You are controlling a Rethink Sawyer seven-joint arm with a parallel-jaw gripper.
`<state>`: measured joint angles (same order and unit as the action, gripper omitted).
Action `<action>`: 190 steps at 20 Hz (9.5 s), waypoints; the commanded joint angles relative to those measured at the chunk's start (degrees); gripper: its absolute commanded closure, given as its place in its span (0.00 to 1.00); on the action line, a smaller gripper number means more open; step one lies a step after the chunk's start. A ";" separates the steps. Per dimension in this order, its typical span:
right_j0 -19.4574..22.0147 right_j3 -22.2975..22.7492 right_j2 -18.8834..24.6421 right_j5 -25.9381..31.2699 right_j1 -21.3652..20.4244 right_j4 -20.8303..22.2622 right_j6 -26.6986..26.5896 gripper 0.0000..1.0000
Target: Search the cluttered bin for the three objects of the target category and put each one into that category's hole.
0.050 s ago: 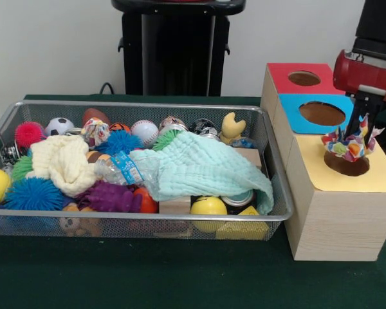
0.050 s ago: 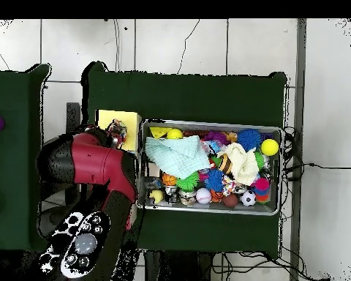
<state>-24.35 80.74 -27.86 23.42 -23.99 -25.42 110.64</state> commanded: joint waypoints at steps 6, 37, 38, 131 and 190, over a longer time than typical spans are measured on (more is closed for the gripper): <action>1.79 -0.51 3.52 1.04 3.73 -2.99 15.22 1.00; 4.16 1.82 7.69 -8.81 5.82 -2.63 12.50 1.00; 4.22 1.94 7.82 -9.13 5.85 -2.58 12.47 1.00; 14.74 9.33 22.25 -1.01 2.89 18.55 4.87 1.00; 10.59 10.75 22.12 -4.58 3.51 12.83 11.02 1.00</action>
<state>-12.84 85.57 -11.29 15.84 -27.15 -11.41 110.64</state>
